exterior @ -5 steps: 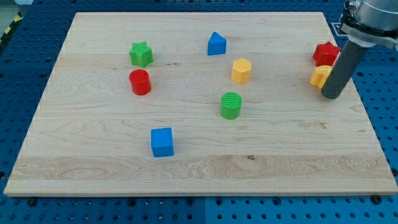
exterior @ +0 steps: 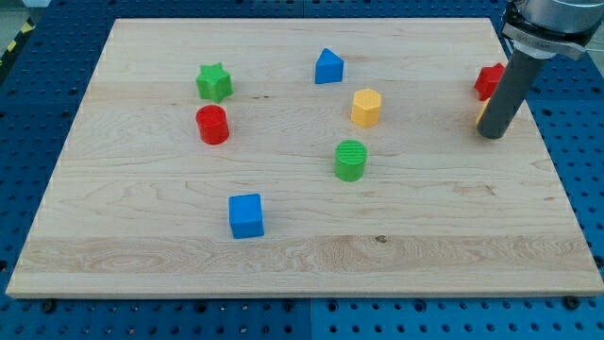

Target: Adjust the yellow heart to the bottom of the red star

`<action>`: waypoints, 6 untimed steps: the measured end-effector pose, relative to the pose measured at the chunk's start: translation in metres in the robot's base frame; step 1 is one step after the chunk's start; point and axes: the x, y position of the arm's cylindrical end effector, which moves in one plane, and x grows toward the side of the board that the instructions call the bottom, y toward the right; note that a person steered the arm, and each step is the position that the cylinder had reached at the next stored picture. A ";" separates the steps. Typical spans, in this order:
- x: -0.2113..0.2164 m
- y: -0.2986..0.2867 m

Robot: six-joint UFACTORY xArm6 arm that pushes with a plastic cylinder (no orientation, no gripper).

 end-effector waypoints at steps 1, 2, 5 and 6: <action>0.000 0.006; 0.000 0.019; 0.011 0.011; 0.017 -0.034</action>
